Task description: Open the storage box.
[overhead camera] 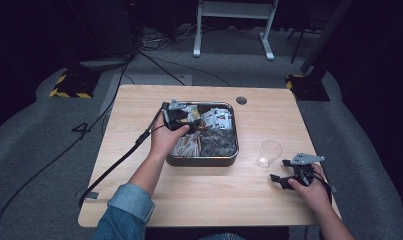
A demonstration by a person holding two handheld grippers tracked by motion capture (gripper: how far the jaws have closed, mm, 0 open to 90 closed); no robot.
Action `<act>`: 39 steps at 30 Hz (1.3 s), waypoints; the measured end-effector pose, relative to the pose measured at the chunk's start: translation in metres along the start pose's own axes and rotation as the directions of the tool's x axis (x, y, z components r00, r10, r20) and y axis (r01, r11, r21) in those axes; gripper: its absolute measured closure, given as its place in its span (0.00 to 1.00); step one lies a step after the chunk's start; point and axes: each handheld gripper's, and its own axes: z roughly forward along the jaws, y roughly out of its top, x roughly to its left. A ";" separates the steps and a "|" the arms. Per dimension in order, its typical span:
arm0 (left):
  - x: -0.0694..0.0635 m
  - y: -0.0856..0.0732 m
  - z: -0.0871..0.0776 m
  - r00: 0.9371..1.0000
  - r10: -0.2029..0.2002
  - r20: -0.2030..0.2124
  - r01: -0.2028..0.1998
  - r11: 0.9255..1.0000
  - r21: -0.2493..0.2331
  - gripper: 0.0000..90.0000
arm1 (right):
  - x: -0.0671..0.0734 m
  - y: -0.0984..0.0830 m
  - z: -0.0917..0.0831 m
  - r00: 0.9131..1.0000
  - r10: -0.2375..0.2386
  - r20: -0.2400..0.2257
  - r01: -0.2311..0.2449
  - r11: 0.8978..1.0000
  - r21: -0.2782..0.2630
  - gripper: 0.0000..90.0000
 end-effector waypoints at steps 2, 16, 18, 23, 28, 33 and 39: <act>-0.001 0.000 0.006 1.000 0.018 0.018 -0.019 1.000 0.011 0.44 | 0.000 0.000 0.000 1.000 0.000 0.000 0.000 1.000 0.000 0.17; 0.001 -0.002 0.035 1.000 -0.017 0.007 0.017 0.997 0.079 0.44 | 0.000 0.000 0.000 1.000 0.000 0.000 0.000 1.000 0.000 0.17; 0.000 -0.002 0.036 1.000 -0.015 0.007 0.014 0.996 0.092 0.45 | 0.000 0.000 0.000 1.000 0.000 0.000 0.000 1.000 0.000 0.17; -0.001 -0.001 0.040 1.000 -0.008 0.008 0.007 0.992 0.127 0.47 | 0.000 0.000 0.000 1.000 0.000 0.000 0.000 1.000 0.000 0.17; -0.005 0.000 0.045 1.000 0.026 -0.005 -0.024 0.981 0.191 0.50 | 0.000 0.000 0.000 1.000 0.000 0.000 0.000 1.000 0.000 0.17; -0.008 0.001 0.047 0.998 0.060 -0.035 -0.052 0.979 0.198 0.55 | 0.000 0.000 0.000 1.000 0.000 0.000 0.000 1.000 0.000 0.17; -0.015 0.001 0.051 0.989 0.133 -0.066 -0.117 0.971 0.206 0.64 | 0.000 0.000 0.000 1.000 0.000 0.000 0.000 1.000 0.000 0.17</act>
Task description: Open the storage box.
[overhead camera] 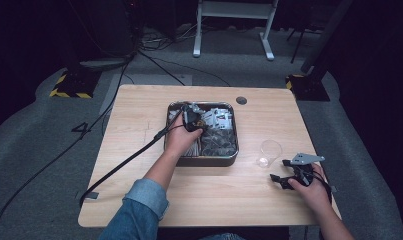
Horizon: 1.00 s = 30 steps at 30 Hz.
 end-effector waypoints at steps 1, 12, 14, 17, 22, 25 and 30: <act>0.000 0.000 0.000 1.000 -0.001 0.002 0.001 1.000 0.000 0.64 | 0.000 0.000 0.000 1.000 0.000 0.000 0.000 1.000 0.000 0.17; 0.000 0.000 0.000 1.000 -0.004 0.004 0.004 1.000 -0.006 0.65 | 0.000 0.000 0.000 1.000 0.000 0.000 0.000 1.000 0.000 0.17; 0.000 0.000 -0.001 1.000 -0.006 0.002 0.006 1.000 -0.001 0.65 | 0.000 0.000 0.000 1.000 0.000 0.000 0.000 1.000 0.000 0.17; 0.001 0.001 -0.001 1.000 -0.022 0.019 0.022 1.000 -0.001 0.65 | 0.000 0.000 0.000 1.000 -0.001 -0.001 0.001 1.000 -0.001 0.17; 0.002 0.004 -0.005 0.999 -0.027 0.020 0.027 1.000 0.009 0.65 | 0.000 0.000 0.001 1.000 -0.001 -0.002 0.001 1.000 -0.001 0.17; 0.002 0.007 -0.010 0.999 -0.037 0.021 0.037 0.999 -0.008 0.65 | 0.000 0.000 0.001 1.000 -0.001 -0.002 0.001 1.000 -0.001 0.17; 0.001 0.018 -0.027 1.000 -0.012 0.000 0.012 0.999 -0.035 0.65 | 0.000 0.000 0.001 1.000 -0.001 -0.002 0.001 1.000 -0.001 0.17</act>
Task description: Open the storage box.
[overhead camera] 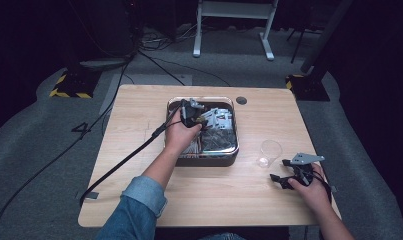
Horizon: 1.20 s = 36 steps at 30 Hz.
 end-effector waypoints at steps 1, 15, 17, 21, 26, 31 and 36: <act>0.000 0.003 -0.004 1.000 -0.001 0.002 0.001 1.000 -0.006 0.65 | 0.000 0.000 0.000 1.000 0.000 0.000 0.000 1.000 0.000 0.17; -0.005 0.025 -0.042 1.000 0.005 0.026 -0.003 0.997 -0.078 0.65 | 0.000 0.000 0.000 1.000 0.000 0.000 0.000 1.000 0.000 0.17; -0.004 0.026 -0.046 1.000 0.005 0.024 -0.003 0.996 -0.086 0.65 | 0.000 0.000 0.000 1.000 0.000 0.000 0.000 1.000 0.000 0.17; -0.005 0.023 -0.057 0.999 0.039 0.001 -0.039 0.996 -0.082 0.65 | 0.000 0.000 0.000 1.000 0.000 0.000 0.000 1.000 0.000 0.17; -0.004 0.014 -0.071 0.999 0.051 -0.008 -0.051 0.996 -0.079 0.65 | 0.000 0.000 0.000 1.000 0.000 0.000 0.000 1.000 0.000 0.17; 0.002 0.007 -0.084 0.999 0.039 -0.011 -0.040 0.996 -0.085 0.65 | 0.000 0.000 0.000 1.000 -0.001 0.001 0.001 1.000 0.001 0.17; 0.007 0.001 -0.093 0.998 0.047 -0.041 -0.051 0.995 -0.081 0.65 | 0.000 0.000 0.000 1.000 -0.001 0.001 0.001 1.000 0.001 0.17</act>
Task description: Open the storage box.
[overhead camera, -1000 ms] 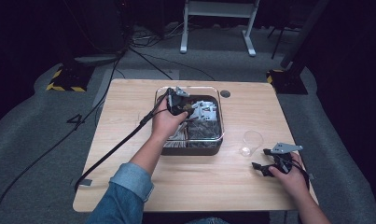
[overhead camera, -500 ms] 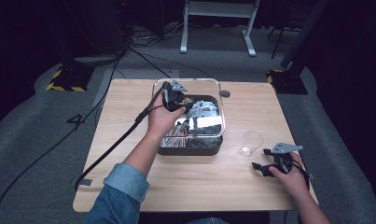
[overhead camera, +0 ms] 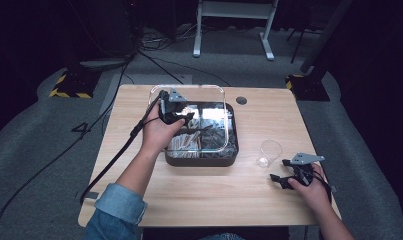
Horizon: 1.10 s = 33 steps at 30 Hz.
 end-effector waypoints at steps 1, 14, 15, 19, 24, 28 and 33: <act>0.001 -0.002 -0.002 1.000 0.002 -0.003 -0.002 1.000 0.003 0.65 | 0.000 0.000 0.000 1.000 0.000 0.000 0.000 1.000 0.000 0.17; 0.028 -0.032 -0.031 0.999 -0.037 -0.035 0.037 0.999 0.007 0.65 | 0.000 0.000 0.000 1.000 0.000 0.000 0.000 1.000 0.000 0.17; 0.030 -0.034 -0.033 0.999 -0.039 -0.036 0.039 0.999 0.010 0.65 | 0.000 0.000 0.000 1.000 0.000 0.000 0.000 1.000 0.000 0.17; 0.038 -0.044 -0.041 0.998 -0.050 -0.045 0.051 0.999 0.009 0.65 | 0.000 0.000 0.000 1.000 0.000 0.000 0.000 1.000 0.000 0.17; 0.049 -0.052 -0.050 0.997 -0.055 -0.055 0.055 0.998 0.008 0.65 | 0.000 0.000 0.000 1.000 0.000 0.000 0.000 1.000 0.000 0.17; 0.059 -0.059 -0.055 0.996 -0.069 -0.053 0.069 0.998 -0.003 0.65 | 0.000 0.000 0.000 1.000 0.000 0.000 0.000 1.000 0.000 0.17; 0.071 -0.068 -0.057 0.995 -0.085 -0.054 0.085 0.996 0.006 0.65 | 0.000 0.000 0.000 1.000 0.000 0.000 0.000 1.000 0.000 0.17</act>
